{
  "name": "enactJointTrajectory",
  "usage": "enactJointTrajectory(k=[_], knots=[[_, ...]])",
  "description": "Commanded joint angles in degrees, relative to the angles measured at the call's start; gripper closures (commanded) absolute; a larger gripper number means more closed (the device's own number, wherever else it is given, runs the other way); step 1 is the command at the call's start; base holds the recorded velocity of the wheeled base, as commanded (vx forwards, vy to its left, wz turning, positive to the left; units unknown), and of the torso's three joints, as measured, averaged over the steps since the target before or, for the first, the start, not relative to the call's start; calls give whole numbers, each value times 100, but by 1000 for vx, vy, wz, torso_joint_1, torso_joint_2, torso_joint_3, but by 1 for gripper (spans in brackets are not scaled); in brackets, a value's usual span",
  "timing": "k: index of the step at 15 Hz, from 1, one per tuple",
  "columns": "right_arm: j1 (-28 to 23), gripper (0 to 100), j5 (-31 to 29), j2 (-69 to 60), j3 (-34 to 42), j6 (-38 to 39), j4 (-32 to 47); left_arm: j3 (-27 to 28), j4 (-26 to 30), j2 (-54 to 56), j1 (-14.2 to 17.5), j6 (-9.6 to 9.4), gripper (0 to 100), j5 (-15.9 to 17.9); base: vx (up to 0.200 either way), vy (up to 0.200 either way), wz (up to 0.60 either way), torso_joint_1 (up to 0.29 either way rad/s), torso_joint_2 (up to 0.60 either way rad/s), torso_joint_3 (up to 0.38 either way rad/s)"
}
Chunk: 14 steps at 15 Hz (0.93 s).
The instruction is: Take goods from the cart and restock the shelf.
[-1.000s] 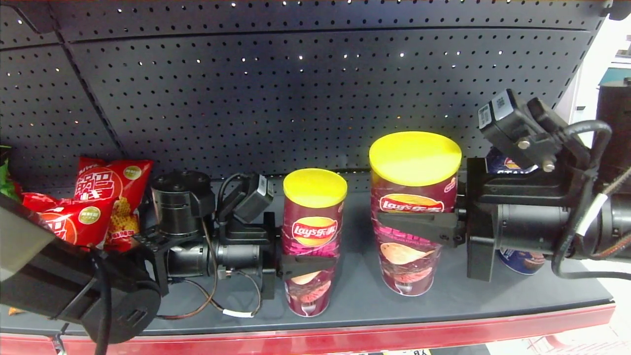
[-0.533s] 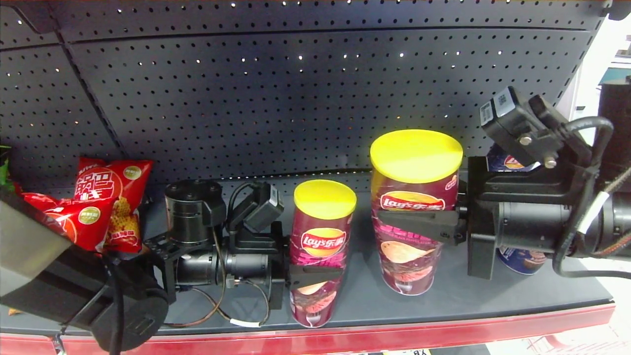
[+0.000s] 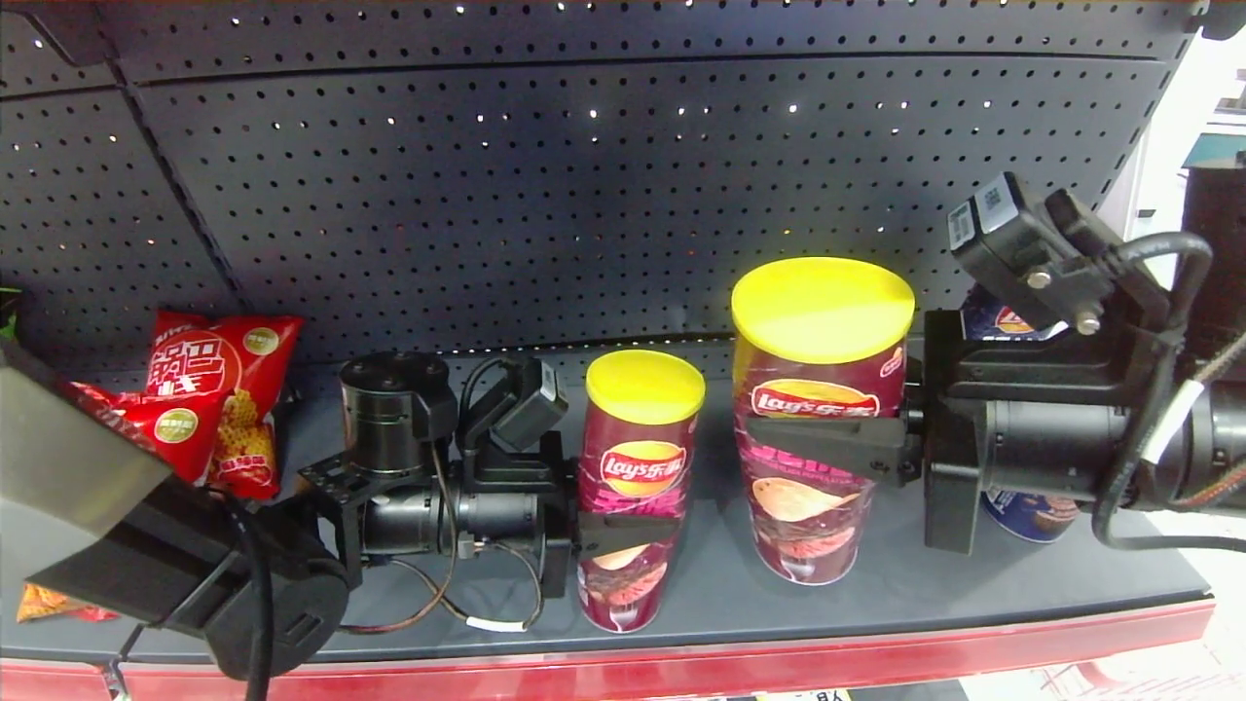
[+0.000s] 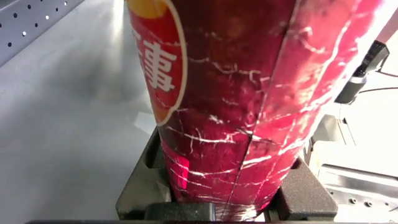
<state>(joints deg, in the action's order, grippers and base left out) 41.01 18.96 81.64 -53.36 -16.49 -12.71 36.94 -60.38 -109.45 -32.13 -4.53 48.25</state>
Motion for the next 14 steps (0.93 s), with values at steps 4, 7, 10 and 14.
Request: enactJointTrajectory(k=[4, 7, 10, 14], knots=[[4, 100, 3, -8, 1, -3, -3, -46, 0, -77, 14, -39, 100, 0, 0, 0, 0, 0, 0, 0], [4, 100, -6, -52, 10, -3, -3, 15, 0, -130, 32, -83, 100, 0, 0, 0, 0, 0, 0, 0], [4, 100, -6, -87, 45, -3, -3, 50, -9, -130, 32, -74, 100, 0, 0, 0, 0, 0, 0, 0], [4, 100, -41, -87, 54, -3, -3, 94, -9, -130, 111, -91, 100, 0, 0, 0, 0, 0, 0, 0]])
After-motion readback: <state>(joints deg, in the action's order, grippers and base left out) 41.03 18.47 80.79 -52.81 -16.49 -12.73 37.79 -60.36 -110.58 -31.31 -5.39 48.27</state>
